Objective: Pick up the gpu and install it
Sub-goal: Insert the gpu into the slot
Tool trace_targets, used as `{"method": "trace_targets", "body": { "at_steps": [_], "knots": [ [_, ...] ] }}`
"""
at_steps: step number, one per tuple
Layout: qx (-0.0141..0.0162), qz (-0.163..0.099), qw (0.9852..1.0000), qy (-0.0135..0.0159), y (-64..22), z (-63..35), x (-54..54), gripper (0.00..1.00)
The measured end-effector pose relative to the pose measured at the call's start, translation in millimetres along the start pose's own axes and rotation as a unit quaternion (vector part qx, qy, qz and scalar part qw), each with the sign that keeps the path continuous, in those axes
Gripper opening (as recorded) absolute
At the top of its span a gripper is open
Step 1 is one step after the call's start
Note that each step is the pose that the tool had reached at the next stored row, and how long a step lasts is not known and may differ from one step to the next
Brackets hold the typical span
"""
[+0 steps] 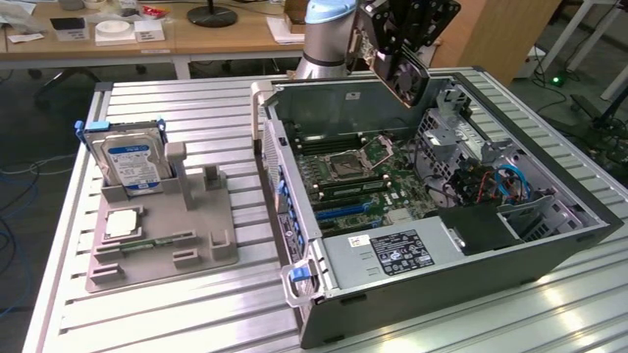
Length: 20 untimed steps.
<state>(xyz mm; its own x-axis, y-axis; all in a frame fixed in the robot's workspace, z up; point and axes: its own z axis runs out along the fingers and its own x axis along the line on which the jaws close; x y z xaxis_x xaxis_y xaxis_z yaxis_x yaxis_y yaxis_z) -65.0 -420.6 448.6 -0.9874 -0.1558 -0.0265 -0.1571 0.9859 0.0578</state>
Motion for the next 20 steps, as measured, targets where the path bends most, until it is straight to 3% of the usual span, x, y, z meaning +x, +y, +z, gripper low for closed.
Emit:
{"method": "trace_targets", "body": {
  "at_steps": [11,20],
  "knots": [
    [-0.0034,-0.033,0.9994,0.0015,0.0,0.0,0.0,0.28],
    [-0.0055,-0.064,0.9979,0.0031,0.0,0.0,0.0,0.28]
  ]
}}
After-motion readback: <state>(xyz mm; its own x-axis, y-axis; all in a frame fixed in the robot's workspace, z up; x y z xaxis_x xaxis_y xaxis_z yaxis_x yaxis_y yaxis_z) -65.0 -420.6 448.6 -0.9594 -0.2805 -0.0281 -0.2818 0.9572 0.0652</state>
